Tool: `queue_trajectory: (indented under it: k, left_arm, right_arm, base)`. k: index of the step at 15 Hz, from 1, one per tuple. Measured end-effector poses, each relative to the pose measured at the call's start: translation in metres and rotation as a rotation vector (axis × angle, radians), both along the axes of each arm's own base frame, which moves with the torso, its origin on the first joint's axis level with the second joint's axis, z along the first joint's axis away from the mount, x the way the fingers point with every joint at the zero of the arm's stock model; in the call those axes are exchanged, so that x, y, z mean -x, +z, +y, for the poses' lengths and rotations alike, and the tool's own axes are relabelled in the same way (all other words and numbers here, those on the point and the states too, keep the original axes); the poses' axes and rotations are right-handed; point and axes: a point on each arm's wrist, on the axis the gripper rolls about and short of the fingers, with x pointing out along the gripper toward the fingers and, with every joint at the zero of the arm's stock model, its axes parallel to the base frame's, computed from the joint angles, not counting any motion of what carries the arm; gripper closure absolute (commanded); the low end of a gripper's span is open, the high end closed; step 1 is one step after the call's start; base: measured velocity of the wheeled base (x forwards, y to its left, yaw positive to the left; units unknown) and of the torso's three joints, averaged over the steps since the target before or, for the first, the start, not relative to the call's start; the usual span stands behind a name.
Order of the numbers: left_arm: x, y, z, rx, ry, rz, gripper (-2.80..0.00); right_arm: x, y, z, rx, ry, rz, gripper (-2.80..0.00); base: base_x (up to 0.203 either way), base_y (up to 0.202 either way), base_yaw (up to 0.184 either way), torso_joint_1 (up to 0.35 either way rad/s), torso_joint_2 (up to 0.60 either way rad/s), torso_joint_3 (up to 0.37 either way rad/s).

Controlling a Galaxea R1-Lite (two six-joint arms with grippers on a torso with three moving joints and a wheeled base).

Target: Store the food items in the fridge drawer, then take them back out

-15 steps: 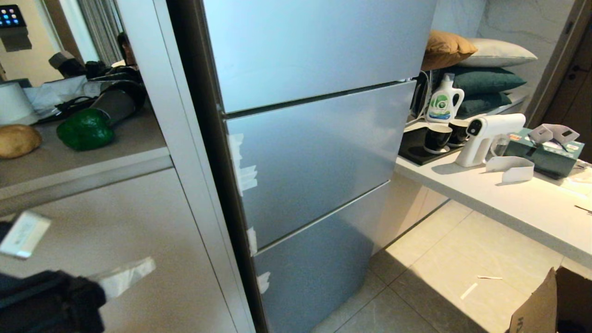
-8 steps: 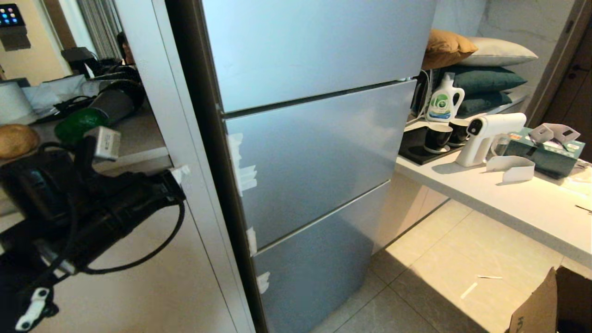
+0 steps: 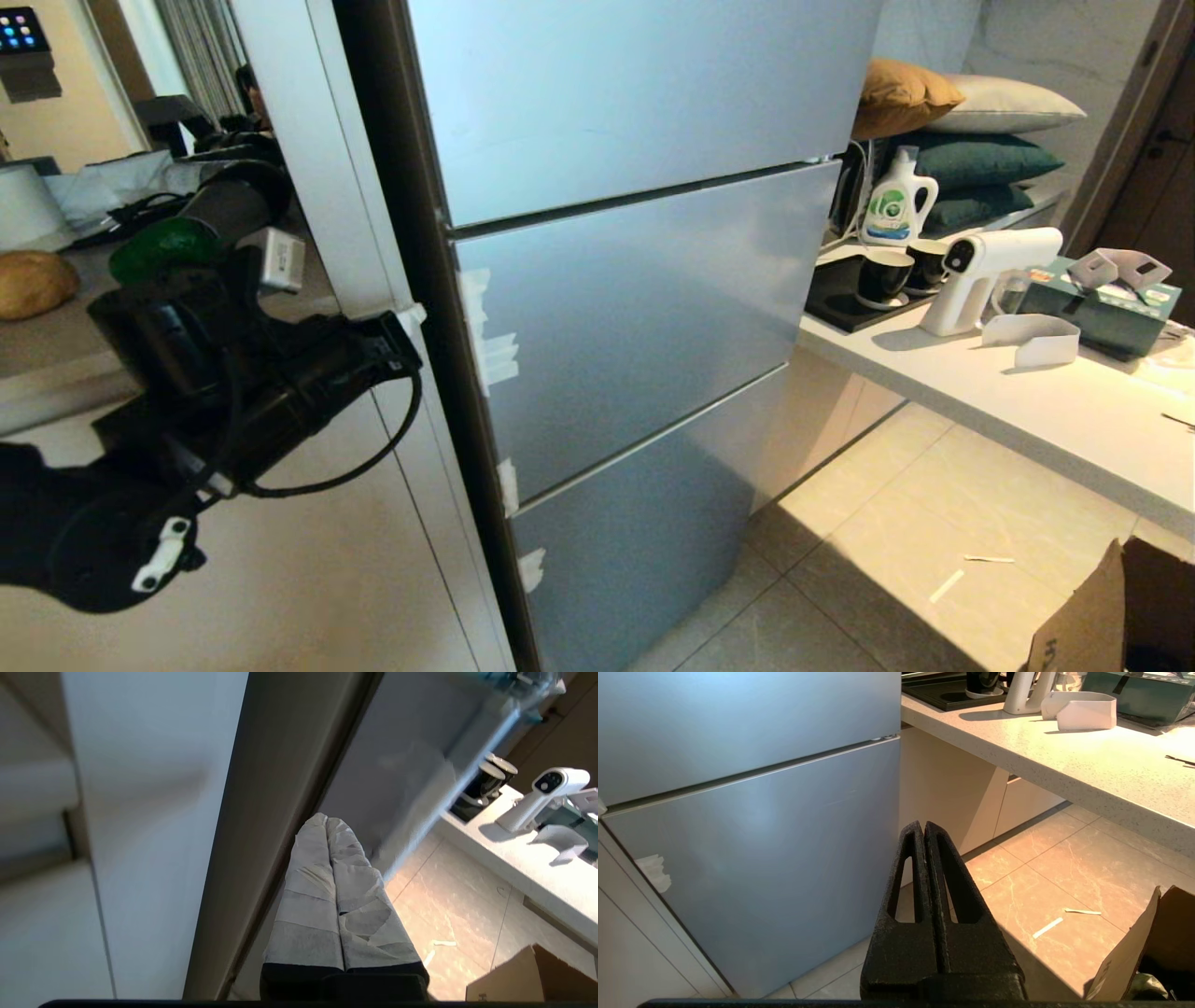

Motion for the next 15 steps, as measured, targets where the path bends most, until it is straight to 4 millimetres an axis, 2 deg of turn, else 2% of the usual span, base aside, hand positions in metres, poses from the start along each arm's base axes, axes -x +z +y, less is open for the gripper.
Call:
queue_trajectory:
  k: [7, 15]
  left_arm:
    - [-0.011, 0.005, -0.013, 0.006, -0.027, -0.023, 0.00]
    - [-0.013, 0.003, -0.023, 0.005, -0.054, -0.022, 0.00]
  right_arm:
    - [0.000, 0.000, 0.000, 0.000, 0.000, 0.000, 0.00]
    - [0.000, 0.000, 0.000, 0.000, -0.001, 0.000, 0.00]
  base:
    - [0.000, 0.000, 0.000, 0.000, 0.00, 0.000]
    - [0.000, 0.000, 0.000, 0.000, 0.00, 0.000]
